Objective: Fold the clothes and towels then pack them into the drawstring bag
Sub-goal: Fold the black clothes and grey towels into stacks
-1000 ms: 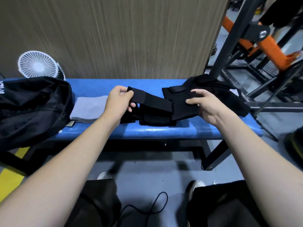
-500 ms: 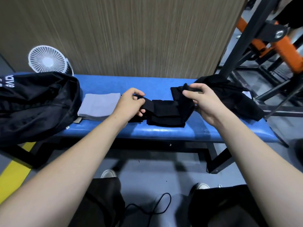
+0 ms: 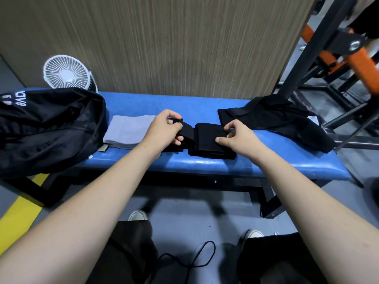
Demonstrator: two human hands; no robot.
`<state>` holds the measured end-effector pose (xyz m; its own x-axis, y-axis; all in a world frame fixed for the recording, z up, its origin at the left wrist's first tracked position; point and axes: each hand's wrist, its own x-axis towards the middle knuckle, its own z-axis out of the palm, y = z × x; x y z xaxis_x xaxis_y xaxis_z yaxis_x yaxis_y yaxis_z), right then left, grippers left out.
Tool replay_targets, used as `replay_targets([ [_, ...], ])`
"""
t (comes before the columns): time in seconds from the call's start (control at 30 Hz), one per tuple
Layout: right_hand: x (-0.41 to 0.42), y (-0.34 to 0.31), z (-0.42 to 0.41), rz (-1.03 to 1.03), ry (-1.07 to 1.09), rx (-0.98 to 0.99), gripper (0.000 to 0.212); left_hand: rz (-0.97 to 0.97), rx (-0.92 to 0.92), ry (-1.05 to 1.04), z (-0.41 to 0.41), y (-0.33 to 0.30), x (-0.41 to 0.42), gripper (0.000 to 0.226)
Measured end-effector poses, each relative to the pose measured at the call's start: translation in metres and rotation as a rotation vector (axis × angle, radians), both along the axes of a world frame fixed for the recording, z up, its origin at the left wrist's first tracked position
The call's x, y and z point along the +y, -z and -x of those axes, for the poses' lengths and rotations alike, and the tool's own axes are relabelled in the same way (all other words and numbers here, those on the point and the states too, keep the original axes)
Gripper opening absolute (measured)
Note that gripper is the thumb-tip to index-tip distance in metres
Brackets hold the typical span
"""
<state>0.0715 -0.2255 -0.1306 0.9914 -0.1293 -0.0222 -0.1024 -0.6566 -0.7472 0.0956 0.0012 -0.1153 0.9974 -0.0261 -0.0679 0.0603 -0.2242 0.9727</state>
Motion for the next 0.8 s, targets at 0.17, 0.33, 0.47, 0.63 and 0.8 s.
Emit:
replay_targets([
  [0.17, 0.006, 0.001, -0.002, -0.005, 0.017, 0.021, 0.056, -0.006, 0.004, 0.008, 0.0, 0.0, 0.001, 0.018],
  [0.33, 0.011, -0.002, -0.003, -0.158, 0.065, -0.022, 0.052, -0.004, 0.004, 0.016, 0.001, 0.0, 0.002, 0.018],
  [0.47, 0.011, -0.01, -0.002, -0.286, 0.104, -0.133, 0.044, 0.008, 0.004, 0.041, 0.002, -0.001, 0.0, 0.019],
  [0.63, 0.025, -0.019, 0.003, -0.33, 0.025, -0.214, 0.04, 0.01, -0.003, 0.069, 0.006, -0.003, -0.007, 0.02],
  [0.8, 0.049, -0.024, 0.008, -0.521, -0.17, -0.141, 0.042, 0.031, -0.004, 0.066, 0.006, -0.005, -0.009, 0.022],
])
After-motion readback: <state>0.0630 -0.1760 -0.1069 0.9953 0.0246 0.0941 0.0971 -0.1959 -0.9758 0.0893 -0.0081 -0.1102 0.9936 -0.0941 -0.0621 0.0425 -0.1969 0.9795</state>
